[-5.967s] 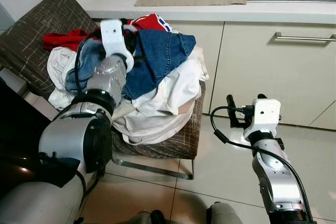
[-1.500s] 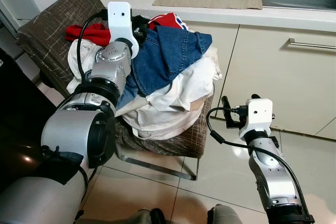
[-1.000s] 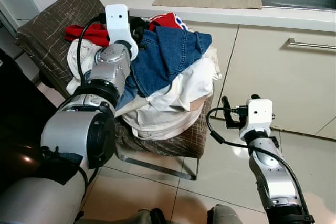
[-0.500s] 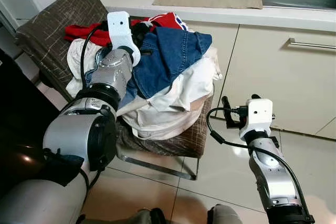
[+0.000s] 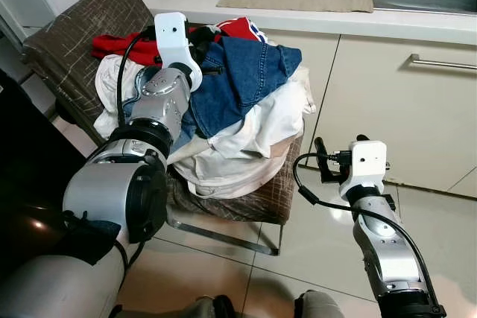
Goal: Clothes washing
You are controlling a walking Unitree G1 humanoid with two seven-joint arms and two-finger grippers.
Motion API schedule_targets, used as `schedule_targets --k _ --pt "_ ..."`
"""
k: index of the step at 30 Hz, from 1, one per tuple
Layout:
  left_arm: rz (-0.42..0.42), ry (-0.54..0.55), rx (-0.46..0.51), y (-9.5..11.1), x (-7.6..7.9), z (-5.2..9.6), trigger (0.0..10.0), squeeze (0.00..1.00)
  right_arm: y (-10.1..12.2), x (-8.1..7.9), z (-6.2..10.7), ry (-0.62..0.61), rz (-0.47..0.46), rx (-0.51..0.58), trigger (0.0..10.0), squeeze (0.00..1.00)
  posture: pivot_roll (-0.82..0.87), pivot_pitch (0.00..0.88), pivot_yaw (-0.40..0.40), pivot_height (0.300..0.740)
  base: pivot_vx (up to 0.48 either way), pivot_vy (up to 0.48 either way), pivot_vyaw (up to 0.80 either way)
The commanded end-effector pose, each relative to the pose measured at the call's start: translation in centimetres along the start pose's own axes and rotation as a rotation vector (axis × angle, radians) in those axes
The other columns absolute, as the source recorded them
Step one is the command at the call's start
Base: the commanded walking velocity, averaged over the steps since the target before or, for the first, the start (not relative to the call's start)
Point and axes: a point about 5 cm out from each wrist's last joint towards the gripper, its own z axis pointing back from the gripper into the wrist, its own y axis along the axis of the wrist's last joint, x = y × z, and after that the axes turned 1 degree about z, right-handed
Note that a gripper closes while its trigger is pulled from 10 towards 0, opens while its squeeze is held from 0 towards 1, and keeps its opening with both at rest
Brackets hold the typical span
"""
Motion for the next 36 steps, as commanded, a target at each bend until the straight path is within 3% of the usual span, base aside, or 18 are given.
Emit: schedule_targets --k 1,5,6,7,9,11,15,18,19,20,21,22,30,36 --pt "-0.016 -0.002 0.05 1.2 -0.5 0.0 0.0 0.0 0.1 -0.2 -0.2 0.014 -0.008 0.006 10.0 0.0 -0.3 0.029 0.114 0.74 0.0 0.0 0.0" --pt "-0.022 -0.012 0.115 3.0 -0.6 -0.1 0.0 0.0 0.2 -0.3 -0.3 0.016 -0.01 0.005 10.0 0.0 -0.3 0.025 0.112 0.74 0.0 0.0 0.0" --pt "-0.029 -0.008 0.193 5.2 -1.2 0.0 0.0 0.0 0.2 -0.3 -0.4 0.015 -0.014 0.004 10.0 0.0 -0.29 0.024 0.111 0.74 0.0 0.0 0.0" --pt "-0.029 -0.008 0.193 5.2 -1.2 0.0 0.0 0.0 0.2 -0.3 -0.4 0.015 -0.014 0.004 10.0 0.0 -0.29 0.024 0.111 0.74 0.0 0.0 0.0" --pt "-0.019 -0.029 0.294 7.9 -1.6 0.3 0.0 0.0 0.2 -0.3 -0.5 0.016 -0.017 0.002 10.0 0.0 -0.28 0.023 0.107 0.74 0.0 0.0 0.0" --pt "-0.015 -0.051 0.33 8.8 -1.6 0.4 0.0 0.0 0.1 -0.3 -0.6 0.018 -0.017 0.001 10.0 0.0 -0.28 0.022 0.104 0.74 0.0 0.0 0.0" --pt "-0.146 -0.079 0.208 6.7 -1.1 0.1 0.0 0.0 0.1 -0.6 -0.8 0.031 -0.017 -0.003 10.0 0.0 -0.26 0.022 0.099 0.74 0.0 0.0 0.0" --pt "-0.169 -0.098 0.114 3.9 -0.3 0.0 0.0 0.0 0.1 -0.9 -1.0 0.04 -0.018 -0.003 10.0 0.0 -0.26 0.022 0.099 0.74 0.0 0.0 0.0" --pt "-0.186 -0.094 0.102 3.5 -0.2 -0.1 4.3 0.0 0.1 -0.9 -1.0 0.04 -0.018 -0.002 10.0 0.0 -0.26 0.029 0.098 0.74 0.0 0.0 0.0" --pt "-0.186 -0.094 0.102 3.5 -0.2 -0.1 4.3 0.0 0.1 -0.9 -1.0 0.04 -0.018 -0.002 10.0 0.0 -0.26 0.029 0.098 0.74 0.0 0.0 0.0" --pt "-0.181 -0.102 0.092 3.0 0.1 -0.1 10.0 0.0 0.1 -0.9 -1.0 0.04 -0.019 -0.003 10.0 0.0 -0.26 0.029 0.098 0.74 0.0 0.0 0.0" --pt "-0.172 -0.112 0.087 2.8 0.2 -0.1 10.0 1.0 0.1 -0.9 -0.9 0.041 -0.018 -0.003 10.0 0.0 -0.26 0.029 0.098 0.74 0.0 0.0 0.0" --pt "-0.15 -0.113 0.03 1.4 0.5 -0.1 10.0 1.0 -0.2 -0.6 -0.6 0.032 -0.014 -0.013 10.0 0.0 -0.28 0.035 0.106 0.74 0.0 0.0 0.0" --pt "-0.134 -0.058 0.009 1.1 -0.2 0.0 10.0 1.0 -0.2 -0.6 -0.6 0.028 -0.017 -0.013 10.0 0.0 -0.29 0.036 0.113 0.74 0.0 0.0 0.0"
